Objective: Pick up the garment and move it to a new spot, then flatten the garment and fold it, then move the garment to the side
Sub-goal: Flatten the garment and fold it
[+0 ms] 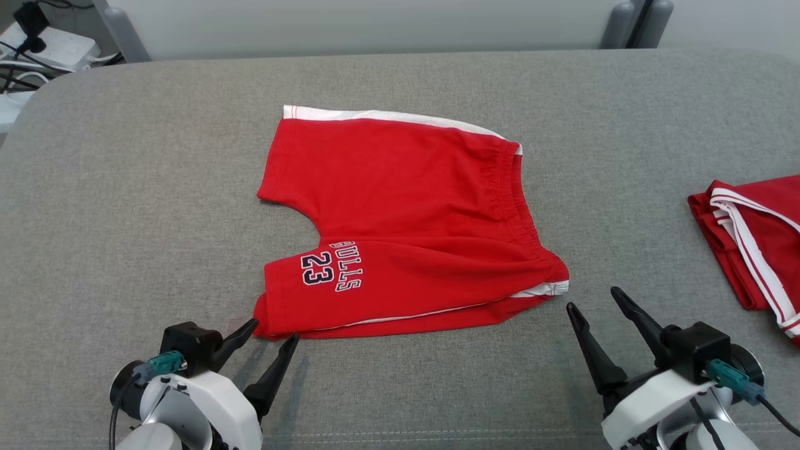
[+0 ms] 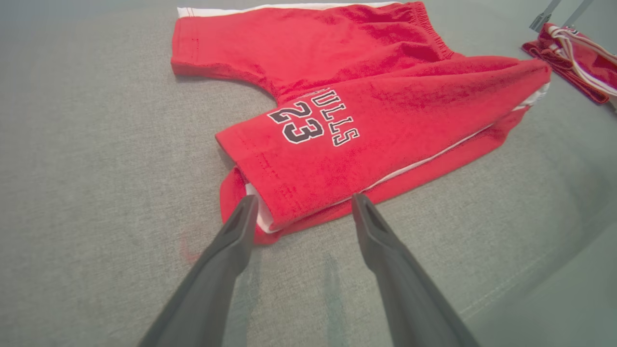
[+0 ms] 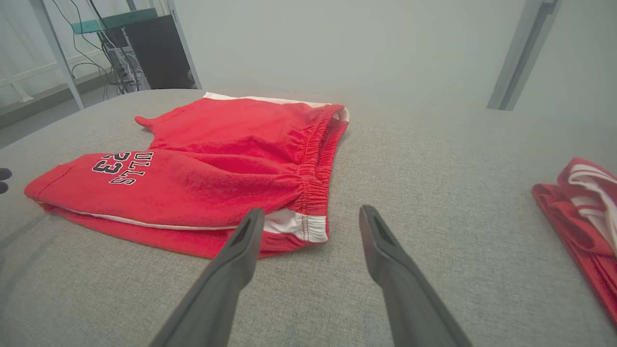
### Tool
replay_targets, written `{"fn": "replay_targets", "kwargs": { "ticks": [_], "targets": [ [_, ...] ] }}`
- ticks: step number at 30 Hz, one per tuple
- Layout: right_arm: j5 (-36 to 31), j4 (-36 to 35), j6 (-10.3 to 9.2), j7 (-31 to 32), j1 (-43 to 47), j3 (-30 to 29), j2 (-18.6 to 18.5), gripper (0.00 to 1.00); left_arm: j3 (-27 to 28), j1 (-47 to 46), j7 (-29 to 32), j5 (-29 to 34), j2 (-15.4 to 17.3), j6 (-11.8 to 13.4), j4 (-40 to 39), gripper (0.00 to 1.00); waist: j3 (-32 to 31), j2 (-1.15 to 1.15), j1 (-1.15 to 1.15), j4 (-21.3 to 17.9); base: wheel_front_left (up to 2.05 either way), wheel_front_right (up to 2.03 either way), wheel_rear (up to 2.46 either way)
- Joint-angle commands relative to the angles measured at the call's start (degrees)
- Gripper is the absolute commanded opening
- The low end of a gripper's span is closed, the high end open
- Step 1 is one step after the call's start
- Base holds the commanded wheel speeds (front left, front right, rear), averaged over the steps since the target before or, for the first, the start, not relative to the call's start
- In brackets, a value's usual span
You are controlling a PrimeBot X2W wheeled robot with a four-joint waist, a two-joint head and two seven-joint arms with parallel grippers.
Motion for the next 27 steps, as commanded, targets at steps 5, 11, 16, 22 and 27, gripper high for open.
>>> {"fn": "replay_targets", "kwargs": {
  "ticks": [5, 11, 16, 22, 27],
  "targets": [
    [1.44, 3.89, 0.00, -1.67, -6.20, 4.81, -1.46, 1.00, 1.49, -5.10, -0.67, -0.15, 0.74, -1.94, 3.17, 1.00, 2.63, 0.00, 0.00, -0.36, 0.00, 0.00, 0.00],
    [2.97, 8.76, 0.00, -2.85, -10.35, 8.41, -1.86, 1.00, 0.23, -6.94, -1.21, -0.30, -0.03, -3.39, 5.97, 0.94, 3.91, 0.00, 0.00, 0.34, 0.00, 0.00, 0.00],
    [4.76, 11.70, 0.00, -3.34, -13.14, 11.53, -1.88, 1.00, -0.80, -8.04, -2.17, -0.28, -0.36, -4.18, 7.49, 0.42, 4.58, 0.00, 0.00, 0.45, 0.00, 0.00, 0.00],
    [6.79, 13.65, 0.00, -3.92, -14.41, 13.82, -2.36, 0.00, -2.25, -8.67, -3.46, 0.18, -0.33, -4.69, 7.20, 0.00, 4.79, 0.00, 0.00, 0.76, 0.00, 0.00, 0.00],
    [8.58, 10.56, 0.00, -4.54, -10.64, 13.47, -4.22, 0.00, -2.65, -6.05, -3.74, 0.09, 0.96, -4.17, 4.04, 0.00, 4.19, 0.00, 0.00, 1.00, 0.00, 0.00, 0.00]
  ]
}}
